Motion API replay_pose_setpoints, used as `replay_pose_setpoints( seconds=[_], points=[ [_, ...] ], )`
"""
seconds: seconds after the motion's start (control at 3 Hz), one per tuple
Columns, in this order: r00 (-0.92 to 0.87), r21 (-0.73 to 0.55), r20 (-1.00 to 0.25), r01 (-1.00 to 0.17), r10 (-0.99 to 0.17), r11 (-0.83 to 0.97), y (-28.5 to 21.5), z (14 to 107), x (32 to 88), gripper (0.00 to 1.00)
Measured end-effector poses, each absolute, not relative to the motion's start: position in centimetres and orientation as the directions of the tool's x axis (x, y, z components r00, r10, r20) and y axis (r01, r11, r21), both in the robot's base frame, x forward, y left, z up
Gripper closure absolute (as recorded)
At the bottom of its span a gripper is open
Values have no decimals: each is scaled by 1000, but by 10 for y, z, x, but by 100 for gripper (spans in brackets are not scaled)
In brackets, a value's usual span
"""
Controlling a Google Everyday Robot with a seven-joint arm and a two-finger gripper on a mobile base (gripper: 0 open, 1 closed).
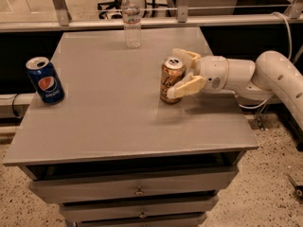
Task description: Place orange can upright
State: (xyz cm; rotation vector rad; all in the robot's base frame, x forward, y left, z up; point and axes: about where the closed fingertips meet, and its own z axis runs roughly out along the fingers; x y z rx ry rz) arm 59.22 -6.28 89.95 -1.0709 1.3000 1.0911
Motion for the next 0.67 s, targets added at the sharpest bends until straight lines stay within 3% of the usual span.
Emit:
replay_pose_setpoints(
  seconds=[0.33, 0.67],
  points=[
    [-2, -11, -998, -981, -70, 192, -86, 901, 592, 0],
    [21, -72, -981, -962, -191, 262, -155, 911, 592, 0]
  ],
)
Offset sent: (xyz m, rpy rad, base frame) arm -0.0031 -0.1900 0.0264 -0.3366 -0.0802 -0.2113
